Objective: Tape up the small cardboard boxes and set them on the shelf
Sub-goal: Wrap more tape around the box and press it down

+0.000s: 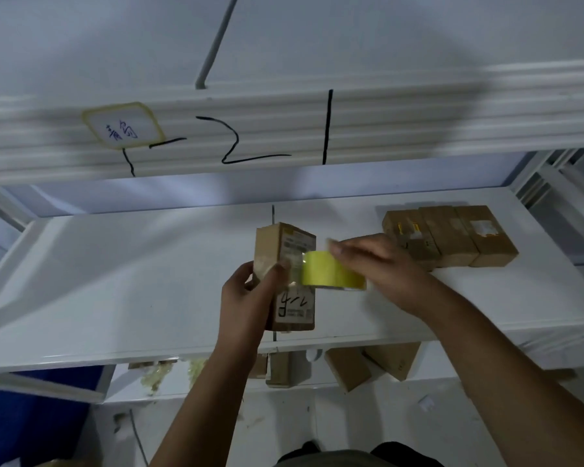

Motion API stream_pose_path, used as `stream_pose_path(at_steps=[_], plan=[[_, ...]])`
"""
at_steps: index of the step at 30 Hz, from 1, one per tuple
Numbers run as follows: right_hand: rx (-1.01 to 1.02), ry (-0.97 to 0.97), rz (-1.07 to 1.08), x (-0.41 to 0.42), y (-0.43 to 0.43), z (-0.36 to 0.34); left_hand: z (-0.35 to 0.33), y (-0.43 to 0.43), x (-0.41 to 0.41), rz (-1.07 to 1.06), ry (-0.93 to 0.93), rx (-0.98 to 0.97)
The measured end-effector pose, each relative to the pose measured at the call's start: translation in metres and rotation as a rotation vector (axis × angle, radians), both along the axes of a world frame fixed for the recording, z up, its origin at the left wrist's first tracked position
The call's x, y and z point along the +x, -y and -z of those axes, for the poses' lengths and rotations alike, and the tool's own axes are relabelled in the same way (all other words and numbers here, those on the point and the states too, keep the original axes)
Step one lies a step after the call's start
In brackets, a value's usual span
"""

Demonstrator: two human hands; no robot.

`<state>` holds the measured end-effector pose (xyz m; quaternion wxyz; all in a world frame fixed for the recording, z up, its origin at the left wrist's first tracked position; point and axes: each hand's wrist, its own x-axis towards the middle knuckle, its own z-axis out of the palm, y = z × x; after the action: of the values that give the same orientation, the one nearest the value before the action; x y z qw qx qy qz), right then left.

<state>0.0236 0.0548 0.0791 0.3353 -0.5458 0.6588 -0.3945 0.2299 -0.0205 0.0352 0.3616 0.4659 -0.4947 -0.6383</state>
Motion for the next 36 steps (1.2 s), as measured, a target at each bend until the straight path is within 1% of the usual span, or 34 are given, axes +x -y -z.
stream_pose_path(at_steps=[1, 3, 4, 7, 9, 10, 12, 14, 16, 18, 19, 20, 21, 23, 24, 25, 27, 28, 29, 30, 31, 33, 34, 36], plan=[[-0.018, 0.082, -0.039, -0.006, -0.004, -0.002, 0.002, 0.000, 0.002, 0.000, -0.035, 0.006], [-0.068, 0.057, -0.137, -0.009, -0.009, -0.001, 0.002, -0.001, 0.004, 0.014, -0.083, 0.020], [-0.086, 0.032, -0.144, -0.010, -0.010, 0.002, 0.001, -0.001, 0.004, 0.006, -0.088, 0.030], [-0.113, -0.031, -0.054, -0.015, -0.008, 0.001, 0.000, -0.003, 0.002, -0.056, -0.129, 0.088], [-0.042, -0.196, 0.039, -0.024, -0.006, 0.003, -0.002, -0.004, 0.004, -0.096, -0.168, 0.141], [-0.001, -0.246, 0.075, -0.027, -0.006, 0.004, -0.004, -0.004, 0.005, -0.079, -0.185, 0.149], [0.039, -0.214, 0.085, -0.028, -0.008, 0.009, -0.008, -0.004, 0.006, -0.019, -0.235, 0.187], [0.049, -0.190, 0.064, -0.025, -0.006, 0.011, -0.007, -0.005, 0.005, 0.048, -0.299, 0.274], [0.063, -0.165, 0.057, -0.021, -0.003, 0.008, -0.004, -0.007, 0.003, 0.129, -0.408, 0.364], [0.064, -0.095, 0.048, -0.017, -0.002, 0.003, -0.001, -0.005, 0.004, 0.179, -0.496, 0.420], [0.059, -0.087, 0.056, -0.016, -0.003, 0.001, 0.001, -0.002, 0.006, 0.202, -0.494, 0.422], [0.054, -0.100, 0.075, -0.014, -0.004, 0.002, 0.002, 0.001, 0.006, 0.219, -0.432, 0.399], [0.044, -0.118, 0.097, -0.013, -0.006, 0.004, 0.004, 0.002, 0.006, 0.230, -0.294, 0.346], [0.022, -0.163, 0.136, -0.008, -0.009, 0.012, 0.008, 0.005, 0.002, 0.203, 0.072, 0.165], [0.021, -0.198, 0.152, -0.005, -0.011, 0.017, 0.009, 0.004, 0.000, 0.181, 0.199, 0.061], [0.031, -0.256, 0.170, 0.000, -0.011, 0.022, 0.009, 0.002, -0.003, 0.172, 0.264, -0.013], [0.063, -0.391, 0.200, 0.012, -0.010, 0.027, 0.007, -0.007, -0.008, 0.227, 0.299, -0.064], [0.075, -0.417, 0.198, 0.015, -0.011, 0.027, 0.008, -0.010, -0.011, 0.252, 0.307, -0.068], [0.083, -0.394, 0.170, 0.016, -0.011, 0.026, 0.008, -0.012, -0.013, 0.248, 0.316, -0.070], [0.091, -0.308, 0.127, 0.013, -0.013, 0.023, 0.009, -0.011, -0.013, 0.213, 0.313, -0.061], [0.090, -0.178, 0.077, 0.008, -0.015, 0.020, 0.009, -0.010, -0.012, 0.160, 0.289, -0.025], [0.080, 0.062, -0.013, -0.006, -0.019, 0.013, 0.011, -0.006, -0.006, 0.086, 0.177, 0.093], [0.061, 0.128, -0.055, -0.010, -0.021, 0.011, 0.012, -0.005, -0.002, 0.088, 0.120, 0.137], [-0.028, 0.140, -0.073, -0.011, -0.023, 0.010, 0.012, -0.004, 0.002, 0.120, 0.025, 0.170]])
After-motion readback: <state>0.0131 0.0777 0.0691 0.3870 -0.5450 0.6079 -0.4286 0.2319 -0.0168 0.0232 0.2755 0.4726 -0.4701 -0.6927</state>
